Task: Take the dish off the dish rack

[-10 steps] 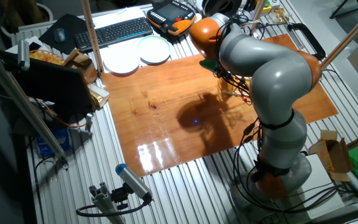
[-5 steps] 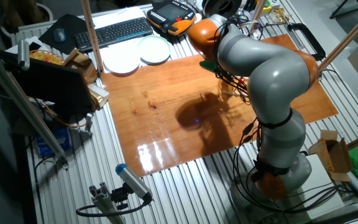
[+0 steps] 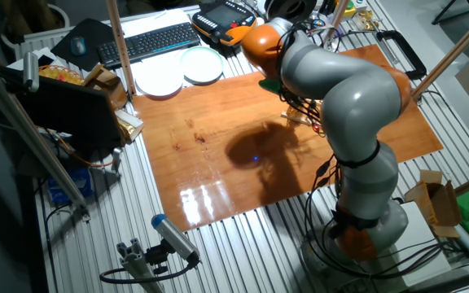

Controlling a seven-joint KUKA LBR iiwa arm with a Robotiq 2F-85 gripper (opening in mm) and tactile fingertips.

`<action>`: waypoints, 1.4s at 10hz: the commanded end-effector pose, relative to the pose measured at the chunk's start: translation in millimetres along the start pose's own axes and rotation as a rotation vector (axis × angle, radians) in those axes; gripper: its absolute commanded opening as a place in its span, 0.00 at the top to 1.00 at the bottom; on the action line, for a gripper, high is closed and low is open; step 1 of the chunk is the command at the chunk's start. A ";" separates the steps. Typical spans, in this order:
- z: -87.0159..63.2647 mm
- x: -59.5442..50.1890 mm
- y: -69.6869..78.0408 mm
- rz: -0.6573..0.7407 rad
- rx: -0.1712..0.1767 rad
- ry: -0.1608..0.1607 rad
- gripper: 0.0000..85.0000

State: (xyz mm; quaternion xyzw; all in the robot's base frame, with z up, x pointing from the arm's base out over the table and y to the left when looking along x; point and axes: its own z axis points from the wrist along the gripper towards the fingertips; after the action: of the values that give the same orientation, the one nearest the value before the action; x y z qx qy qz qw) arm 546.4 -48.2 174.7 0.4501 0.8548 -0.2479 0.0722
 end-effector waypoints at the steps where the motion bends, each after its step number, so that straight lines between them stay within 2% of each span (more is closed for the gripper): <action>1: -1.0 1.1 0.6 -0.007 0.009 -0.009 0.99; 5: -7.1 3.3 3.0 -0.026 0.091 -0.044 0.99; 10: -10.0 3.7 2.4 -0.035 0.123 -0.077 0.99; 14: -15.0 4.0 3.5 -0.009 0.159 -0.085 0.99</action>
State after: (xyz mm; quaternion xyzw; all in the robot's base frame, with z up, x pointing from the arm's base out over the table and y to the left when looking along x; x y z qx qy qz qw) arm 548.9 -36.1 185.8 0.4394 0.8302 -0.3355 0.0716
